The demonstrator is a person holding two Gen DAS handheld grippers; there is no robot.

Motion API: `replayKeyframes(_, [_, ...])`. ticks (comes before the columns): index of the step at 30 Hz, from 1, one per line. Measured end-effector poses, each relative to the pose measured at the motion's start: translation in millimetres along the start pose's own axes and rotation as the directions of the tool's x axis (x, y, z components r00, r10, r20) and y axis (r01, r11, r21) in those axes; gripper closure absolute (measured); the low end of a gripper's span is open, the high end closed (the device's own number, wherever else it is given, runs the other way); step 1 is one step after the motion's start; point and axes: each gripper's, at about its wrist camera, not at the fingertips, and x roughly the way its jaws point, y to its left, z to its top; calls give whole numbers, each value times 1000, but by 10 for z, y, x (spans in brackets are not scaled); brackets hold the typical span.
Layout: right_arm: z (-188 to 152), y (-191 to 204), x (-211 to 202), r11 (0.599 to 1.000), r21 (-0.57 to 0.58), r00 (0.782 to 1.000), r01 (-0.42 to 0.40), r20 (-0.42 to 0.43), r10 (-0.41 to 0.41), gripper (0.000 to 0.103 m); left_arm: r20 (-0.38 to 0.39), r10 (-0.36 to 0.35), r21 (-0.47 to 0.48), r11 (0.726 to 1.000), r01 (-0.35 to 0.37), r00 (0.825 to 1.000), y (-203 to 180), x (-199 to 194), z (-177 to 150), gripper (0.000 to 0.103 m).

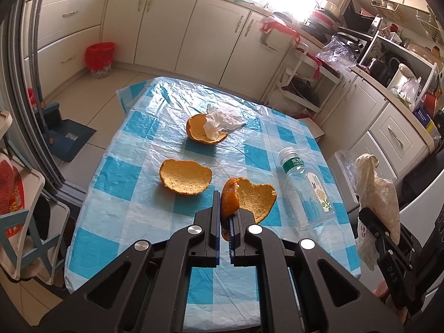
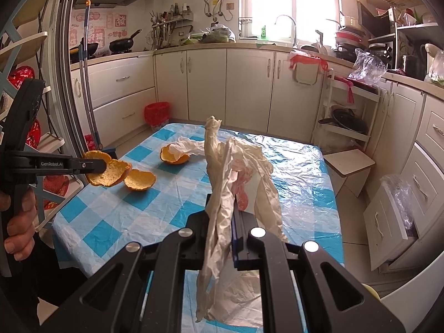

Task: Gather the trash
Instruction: 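Carry the white paper toward the yellow bin with the right tool while the left carries the peel, then open the right tool over the yellow bin to drop the white paper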

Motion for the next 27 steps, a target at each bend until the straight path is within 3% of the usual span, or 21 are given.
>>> replayKeyframes(13, [-65,-300,-121,997,44,998,69,7,-69,91,-25,-53,32,998,54,998,-301,119,-41,99])
replayKeyframes(21, [-275,-962,-239,965,199,986,168,-42,-163,91,-52,-119,103,987,124,992,-719,178,-111,99])
replayKeyframes(27, [-540,-1508,-320,911,335,970,241,-113,-215,90,-93,-164,154,972,177,982,-1138,287,-231,99])
